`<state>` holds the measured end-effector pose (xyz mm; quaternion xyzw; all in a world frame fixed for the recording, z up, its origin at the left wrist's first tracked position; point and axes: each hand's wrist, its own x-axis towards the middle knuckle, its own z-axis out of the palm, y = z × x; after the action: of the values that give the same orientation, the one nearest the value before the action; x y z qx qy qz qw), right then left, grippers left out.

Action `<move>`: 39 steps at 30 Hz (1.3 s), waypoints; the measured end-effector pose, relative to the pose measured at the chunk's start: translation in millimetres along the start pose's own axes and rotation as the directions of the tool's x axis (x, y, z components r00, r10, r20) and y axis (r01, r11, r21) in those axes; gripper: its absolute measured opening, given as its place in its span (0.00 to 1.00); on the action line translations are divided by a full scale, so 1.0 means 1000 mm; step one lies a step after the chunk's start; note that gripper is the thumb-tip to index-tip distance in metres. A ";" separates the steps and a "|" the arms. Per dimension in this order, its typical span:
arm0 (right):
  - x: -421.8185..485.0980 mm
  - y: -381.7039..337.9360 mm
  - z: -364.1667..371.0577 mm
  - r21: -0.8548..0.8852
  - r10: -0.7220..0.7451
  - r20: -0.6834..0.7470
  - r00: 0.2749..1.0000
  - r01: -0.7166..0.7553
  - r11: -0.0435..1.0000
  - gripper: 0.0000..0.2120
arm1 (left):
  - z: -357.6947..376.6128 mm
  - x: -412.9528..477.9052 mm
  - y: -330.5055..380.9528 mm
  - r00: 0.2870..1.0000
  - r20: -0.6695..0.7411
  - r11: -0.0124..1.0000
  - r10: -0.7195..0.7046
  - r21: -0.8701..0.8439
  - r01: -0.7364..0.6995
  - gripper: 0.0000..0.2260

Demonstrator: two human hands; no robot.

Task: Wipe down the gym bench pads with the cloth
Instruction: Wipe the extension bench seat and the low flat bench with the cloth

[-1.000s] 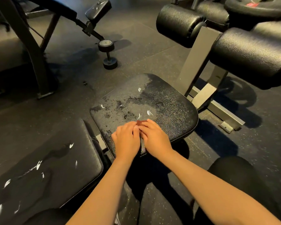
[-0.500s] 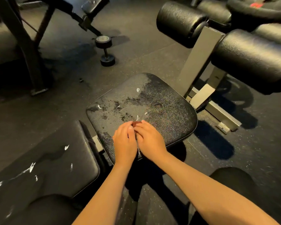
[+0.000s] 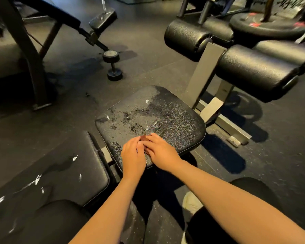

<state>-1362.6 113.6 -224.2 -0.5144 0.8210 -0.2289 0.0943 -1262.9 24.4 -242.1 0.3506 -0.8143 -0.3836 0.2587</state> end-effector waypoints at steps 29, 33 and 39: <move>0.030 0.003 -0.008 -0.060 -0.012 -0.065 0.998 0.008 0.998 0.17 | -0.014 0.010 -0.016 0.998 -0.066 0.973 -0.016 0.228 0.031 0.25; 0.034 0.005 -0.014 -0.062 0.235 -0.198 0.952 -0.251 0.966 0.19 | -0.016 0.000 -0.024 0.999 -0.012 0.980 0.036 0.197 -0.033 0.24; 0.027 -0.025 0.009 0.000 -0.137 0.014 0.991 0.137 0.991 0.18 | -0.018 0.006 -0.019 0.998 -0.058 0.994 0.002 0.112 0.004 0.26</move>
<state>-1351.0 77.9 -218.4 -0.5711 0.7834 -0.2307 0.0838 -1247.3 2.8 -246.2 0.3759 -0.8264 -0.3270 0.2622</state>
